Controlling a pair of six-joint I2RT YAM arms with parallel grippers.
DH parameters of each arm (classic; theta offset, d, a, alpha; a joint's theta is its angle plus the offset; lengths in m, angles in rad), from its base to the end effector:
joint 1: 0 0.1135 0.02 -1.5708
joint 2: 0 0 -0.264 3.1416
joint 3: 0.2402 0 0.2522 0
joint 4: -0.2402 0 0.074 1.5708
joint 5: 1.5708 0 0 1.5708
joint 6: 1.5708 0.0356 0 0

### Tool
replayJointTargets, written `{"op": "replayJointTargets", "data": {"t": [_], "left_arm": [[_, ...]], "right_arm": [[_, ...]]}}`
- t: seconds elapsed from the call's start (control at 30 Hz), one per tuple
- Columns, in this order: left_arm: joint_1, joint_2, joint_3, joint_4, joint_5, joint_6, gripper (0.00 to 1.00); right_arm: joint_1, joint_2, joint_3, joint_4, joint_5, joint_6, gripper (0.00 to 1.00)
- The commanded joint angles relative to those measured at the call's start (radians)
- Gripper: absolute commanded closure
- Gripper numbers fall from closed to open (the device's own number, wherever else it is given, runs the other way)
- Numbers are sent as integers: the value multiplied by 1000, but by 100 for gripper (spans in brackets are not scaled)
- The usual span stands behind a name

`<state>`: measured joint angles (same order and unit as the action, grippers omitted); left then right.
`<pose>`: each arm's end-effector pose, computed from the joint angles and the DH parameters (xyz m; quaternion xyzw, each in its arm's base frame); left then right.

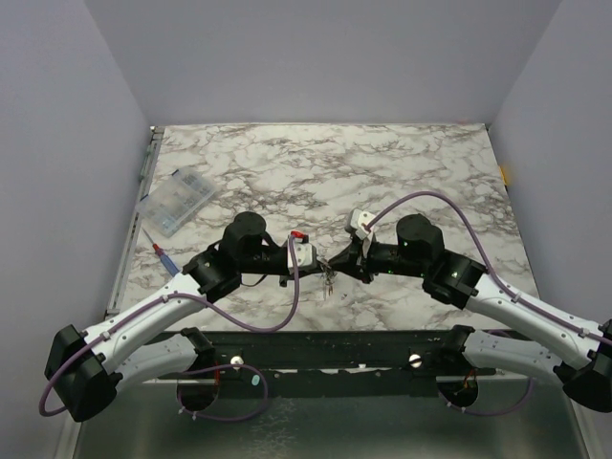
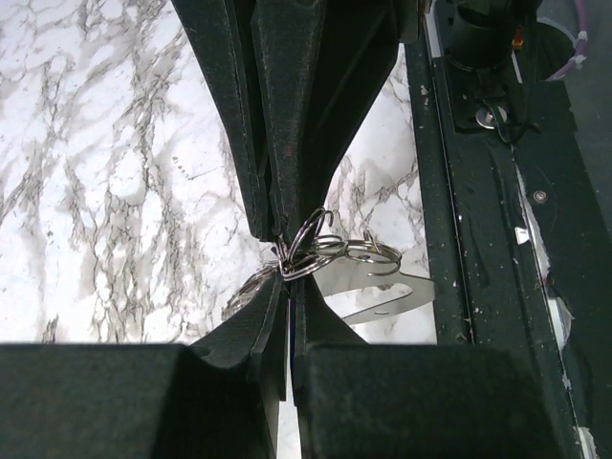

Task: Put the keys on the keyring

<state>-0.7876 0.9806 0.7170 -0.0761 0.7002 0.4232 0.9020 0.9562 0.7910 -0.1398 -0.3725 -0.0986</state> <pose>0.1394 -0.1726 0.2932 0.5993 0.5179 -0.3737 0.4827 0.1272 0.1818 0.3159 -0.4762 0.6427 0.3647 0.4766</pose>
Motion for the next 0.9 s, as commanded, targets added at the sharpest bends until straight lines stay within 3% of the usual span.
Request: {"op": "replayJointTargets", "data": {"t": [0.0,0.1,0.13,0.2,0.3,0.33,0.57,0.87], "left_arm": [[-19,-24,2,104,93,-5,92],[-19,-25,2,104,93,8,100],[-19,-27,0,104,91,15,100],[-20,-39,-6,104,82,31,100],[-20,-61,-17,104,61,52,100],[-19,-69,-20,105,57,59,100],[-19,-89,-26,107,63,82,100],[-20,-112,-38,125,81,80,100]], "right_arm": [[8,12,-6,51,-76,-5,99],[8,33,-3,59,-108,0,99],[8,41,7,46,-110,2,93],[8,41,22,18,-81,5,62],[8,-33,3,41,-39,22,39],[8,-61,-6,45,-21,25,36],[8,-138,11,-13,41,18,34],[8,-138,5,48,77,27,47]]}}
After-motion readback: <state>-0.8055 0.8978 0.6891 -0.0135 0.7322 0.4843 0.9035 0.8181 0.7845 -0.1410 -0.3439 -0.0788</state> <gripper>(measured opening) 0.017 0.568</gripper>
